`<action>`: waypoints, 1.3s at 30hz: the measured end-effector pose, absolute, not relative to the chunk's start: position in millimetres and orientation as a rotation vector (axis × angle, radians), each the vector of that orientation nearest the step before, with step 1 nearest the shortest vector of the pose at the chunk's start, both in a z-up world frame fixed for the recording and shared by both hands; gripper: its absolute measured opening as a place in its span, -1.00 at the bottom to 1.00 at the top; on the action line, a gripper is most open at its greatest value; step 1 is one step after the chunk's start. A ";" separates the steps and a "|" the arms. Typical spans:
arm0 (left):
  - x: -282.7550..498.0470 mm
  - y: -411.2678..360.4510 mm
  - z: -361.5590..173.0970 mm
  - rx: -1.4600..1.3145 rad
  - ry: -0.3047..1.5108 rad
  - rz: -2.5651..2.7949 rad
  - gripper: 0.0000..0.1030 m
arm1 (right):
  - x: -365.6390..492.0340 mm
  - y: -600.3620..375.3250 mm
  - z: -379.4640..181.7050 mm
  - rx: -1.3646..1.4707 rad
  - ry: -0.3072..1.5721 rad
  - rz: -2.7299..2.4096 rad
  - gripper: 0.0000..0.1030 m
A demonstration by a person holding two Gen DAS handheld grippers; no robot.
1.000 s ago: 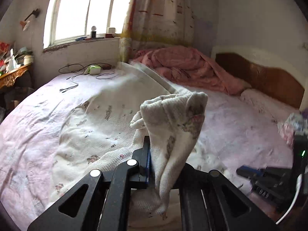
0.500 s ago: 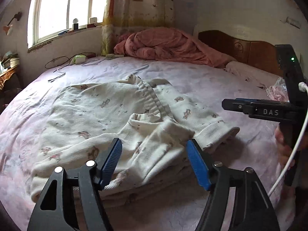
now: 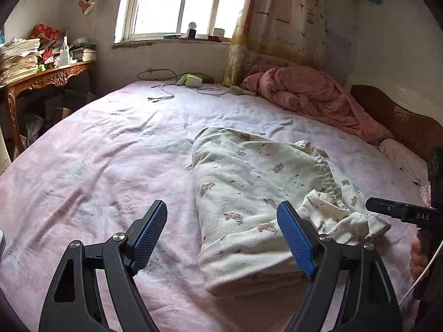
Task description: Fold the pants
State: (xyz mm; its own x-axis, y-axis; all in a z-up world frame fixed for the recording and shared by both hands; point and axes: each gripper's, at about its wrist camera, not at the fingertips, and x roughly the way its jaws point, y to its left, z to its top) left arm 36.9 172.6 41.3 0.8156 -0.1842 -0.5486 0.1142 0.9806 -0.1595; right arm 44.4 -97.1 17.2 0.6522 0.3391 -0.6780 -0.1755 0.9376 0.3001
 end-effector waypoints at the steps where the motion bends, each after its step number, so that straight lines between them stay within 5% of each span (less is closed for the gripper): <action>1: 37.7 176.0 39.0 -0.127 0.606 -0.153 0.55 | 46.9 -95.9 12.0 0.231 0.827 0.300 0.25; 4: 42.3 172.8 41.2 -0.150 0.613 -0.225 0.54 | 53.4 -90.3 0.6 0.231 0.844 0.299 0.19; 6: 45.3 160.8 47.9 -0.131 0.597 -0.275 0.49 | 58.5 -86.4 -4.7 0.215 0.853 0.296 -0.21; 7: 47.6 152.6 52.2 -0.108 0.589 -0.298 0.37 | 60.8 -85.2 -6.5 0.216 0.862 0.300 -0.45; 9: 56.8 136.4 55.9 -0.059 0.600 -0.318 0.09 | 61.9 -84.0 -6.5 0.231 0.861 0.318 -0.52; 11: 69.5 127.1 51.6 -0.052 0.651 -0.308 -0.44 | 60.0 -83.3 -3.1 0.242 0.850 0.334 -0.56; 13: 78.5 126.3 42.6 -0.100 0.700 -0.346 -0.59 | 58.2 -81.3 2.2 0.247 0.833 0.361 -0.56; 18: 73.3 125.2 14.9 -0.127 0.780 -0.356 -0.59 | 65.5 -60.1 7.3 0.192 0.836 0.407 -0.54; 19: 67.6 123.7 10.4 -0.115 0.786 -0.358 -0.59 | 68.8 -54.3 5.7 0.175 0.851 0.411 -0.40; 22: 52.2 122.4 3.8 -0.076 0.765 -0.348 -0.53 | 74.6 -38.4 -2.9 0.131 0.893 0.421 0.54; 24: 45.3 124.0 1.8 -0.072 0.751 -0.353 -0.48 | 74.5 -26.5 -6.9 0.059 0.890 0.395 0.53; 27: 37.4 124.6 1.1 -0.072 0.735 -0.361 -0.38 | 71.9 -12.7 -7.7 -0.060 0.838 0.345 0.22; 29: 33.2 121.3 1.9 -0.051 0.728 -0.362 -0.24 | 71.5 -4.7 -5.7 -0.131 0.814 0.328 -0.21; 33: 27.4 109.7 2.9 0.003 0.714 -0.358 -0.03 | 72.4 2.4 -2.3 -0.197 0.796 0.314 -0.47; 34: 26.3 107.7 2.9 0.011 0.712 -0.355 0.02 | 72.2 -1.4 -1.1 -0.181 0.790 0.286 -0.73; 39: 24.0 104.5 5.6 0.011 0.710 -0.361 0.21 | 51.6 -26.8 8.4 -0.072 0.770 0.323 -0.82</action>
State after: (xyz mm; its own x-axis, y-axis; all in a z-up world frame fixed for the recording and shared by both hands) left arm 24.0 104.5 5.6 0.6990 -0.3208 -0.6391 0.3281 0.9380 -0.1120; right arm 51.6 -26.8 8.4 0.6715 0.2604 -0.6937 -0.3125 0.9484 0.0536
